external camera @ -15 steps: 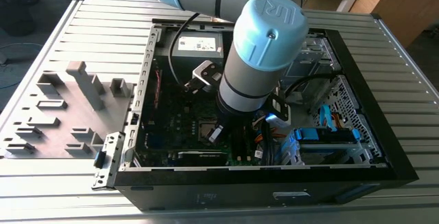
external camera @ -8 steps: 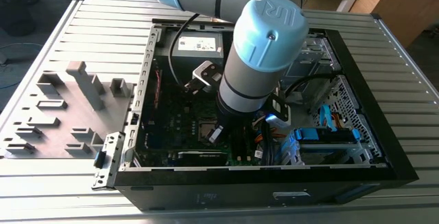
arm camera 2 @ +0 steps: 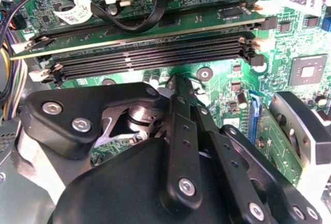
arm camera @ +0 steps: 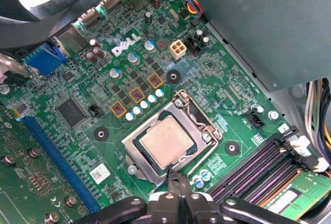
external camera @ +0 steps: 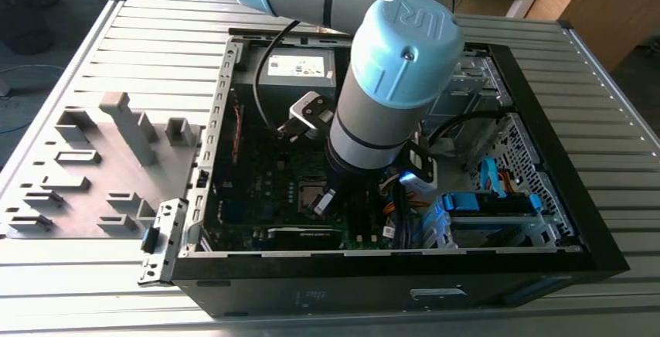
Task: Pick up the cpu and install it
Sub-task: 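Install the first cpu locking lever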
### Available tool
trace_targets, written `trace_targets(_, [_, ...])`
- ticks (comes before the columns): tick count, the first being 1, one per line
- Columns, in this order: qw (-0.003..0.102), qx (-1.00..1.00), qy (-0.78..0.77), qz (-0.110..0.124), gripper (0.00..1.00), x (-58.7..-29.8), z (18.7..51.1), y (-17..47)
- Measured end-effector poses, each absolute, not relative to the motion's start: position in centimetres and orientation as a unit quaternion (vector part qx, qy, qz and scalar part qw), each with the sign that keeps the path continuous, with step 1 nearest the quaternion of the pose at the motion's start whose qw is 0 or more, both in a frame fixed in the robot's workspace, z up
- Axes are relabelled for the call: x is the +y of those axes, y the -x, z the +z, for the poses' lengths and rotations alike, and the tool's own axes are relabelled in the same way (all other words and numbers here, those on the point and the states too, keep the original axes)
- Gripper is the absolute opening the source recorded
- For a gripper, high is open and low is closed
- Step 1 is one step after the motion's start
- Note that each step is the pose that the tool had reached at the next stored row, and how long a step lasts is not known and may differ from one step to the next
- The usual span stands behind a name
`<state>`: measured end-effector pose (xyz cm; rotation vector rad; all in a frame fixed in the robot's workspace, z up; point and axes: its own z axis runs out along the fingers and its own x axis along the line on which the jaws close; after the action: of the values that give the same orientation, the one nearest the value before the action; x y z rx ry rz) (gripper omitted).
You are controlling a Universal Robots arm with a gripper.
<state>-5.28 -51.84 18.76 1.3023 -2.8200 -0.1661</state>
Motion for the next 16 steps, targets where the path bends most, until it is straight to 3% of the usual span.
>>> trace_targets(16, [0.014,-0.906,-0.419,-0.059,0.11,-51.85,18.81,5.27])
